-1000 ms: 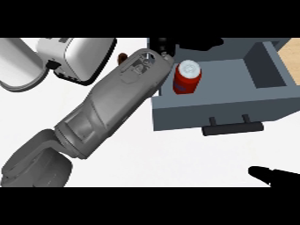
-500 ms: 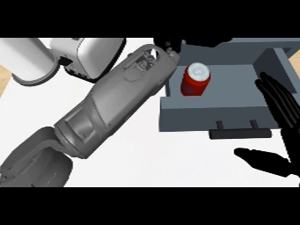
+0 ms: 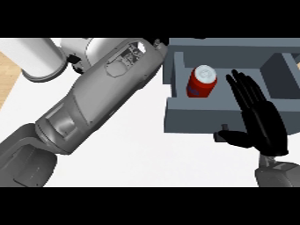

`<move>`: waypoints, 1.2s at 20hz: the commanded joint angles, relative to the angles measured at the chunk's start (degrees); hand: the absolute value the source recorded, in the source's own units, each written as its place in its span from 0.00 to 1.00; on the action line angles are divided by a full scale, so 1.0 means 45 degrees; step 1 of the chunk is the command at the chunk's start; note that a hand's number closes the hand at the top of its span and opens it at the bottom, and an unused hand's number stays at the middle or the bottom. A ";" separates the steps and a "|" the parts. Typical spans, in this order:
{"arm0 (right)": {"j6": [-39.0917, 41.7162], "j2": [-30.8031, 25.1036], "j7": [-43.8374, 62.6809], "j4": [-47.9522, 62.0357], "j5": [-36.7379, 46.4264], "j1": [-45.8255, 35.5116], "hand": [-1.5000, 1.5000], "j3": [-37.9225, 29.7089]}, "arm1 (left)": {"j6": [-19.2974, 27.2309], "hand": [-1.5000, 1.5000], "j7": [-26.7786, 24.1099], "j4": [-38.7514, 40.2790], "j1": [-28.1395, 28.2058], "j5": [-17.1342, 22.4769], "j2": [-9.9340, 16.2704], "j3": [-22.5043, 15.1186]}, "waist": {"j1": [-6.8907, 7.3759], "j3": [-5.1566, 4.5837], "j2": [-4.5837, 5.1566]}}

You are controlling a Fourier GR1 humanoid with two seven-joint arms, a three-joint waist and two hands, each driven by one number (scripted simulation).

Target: Pick up the can, place it into the drawer and close the drawer

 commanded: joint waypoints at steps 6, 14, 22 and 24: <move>-0.2396 0.0627 -0.0712 0.4590 0.0930 -0.1829 0.00 -0.0671 | -0.0307 0.00 0.1726 -0.2415 0.0962 -0.0766 0.2209 -0.0133 | 0.0224 0.0004 -0.0011; -0.4105 0.0653 -0.1050 0.7575 0.1829 -0.3027 0.00 -0.1305 | -0.0169 0.00 0.2678 -0.4790 0.2188 -0.0987 0.3086 -0.0351 | 0.0549 0.0009 -0.0015; -0.5906 0.0684 -0.0982 1.0815 0.2297 -0.5834 0.00 -0.2420 | -0.0749 0.00 0.3222 -0.5778 0.2942 -0.1245 0.4332 -0.0291 | 0.0698 0.0024 0.0171; -0.6311 0.0538 -0.1166 1.1479 0.2204 -0.6366 0.00 -0.2747 | -0.0686 0.00 0.3371 -0.6516 0.3595 -0.1207 0.4583 -0.0293 | 0.0785 0.0019 0.0139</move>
